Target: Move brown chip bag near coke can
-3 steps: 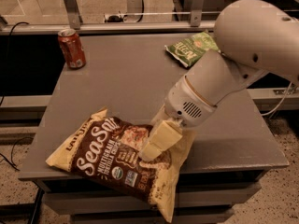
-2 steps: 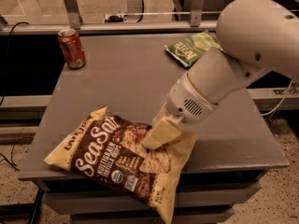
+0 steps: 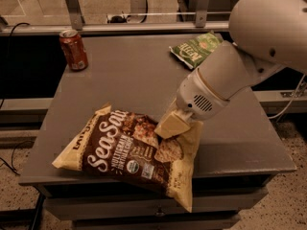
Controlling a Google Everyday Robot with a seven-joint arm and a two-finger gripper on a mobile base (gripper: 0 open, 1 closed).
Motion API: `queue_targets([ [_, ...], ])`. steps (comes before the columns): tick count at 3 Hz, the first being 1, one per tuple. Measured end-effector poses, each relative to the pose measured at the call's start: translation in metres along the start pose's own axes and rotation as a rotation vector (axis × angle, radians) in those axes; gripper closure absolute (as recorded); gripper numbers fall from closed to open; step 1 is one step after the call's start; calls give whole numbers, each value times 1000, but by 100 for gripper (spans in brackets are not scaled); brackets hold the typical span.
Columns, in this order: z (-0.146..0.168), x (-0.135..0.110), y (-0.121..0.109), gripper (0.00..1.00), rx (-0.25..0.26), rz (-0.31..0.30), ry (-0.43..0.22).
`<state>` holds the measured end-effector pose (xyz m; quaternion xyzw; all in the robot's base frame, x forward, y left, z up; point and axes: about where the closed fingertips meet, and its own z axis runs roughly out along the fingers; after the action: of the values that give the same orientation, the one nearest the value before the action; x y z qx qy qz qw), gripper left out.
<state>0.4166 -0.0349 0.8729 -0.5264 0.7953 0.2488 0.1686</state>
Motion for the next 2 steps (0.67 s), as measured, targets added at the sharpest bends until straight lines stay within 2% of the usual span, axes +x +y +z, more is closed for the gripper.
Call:
queue_targets([
  [1,-22,-1,-18,100,68,2,-8],
  [2,-69,-10,-41,100,185,-18,-30],
])
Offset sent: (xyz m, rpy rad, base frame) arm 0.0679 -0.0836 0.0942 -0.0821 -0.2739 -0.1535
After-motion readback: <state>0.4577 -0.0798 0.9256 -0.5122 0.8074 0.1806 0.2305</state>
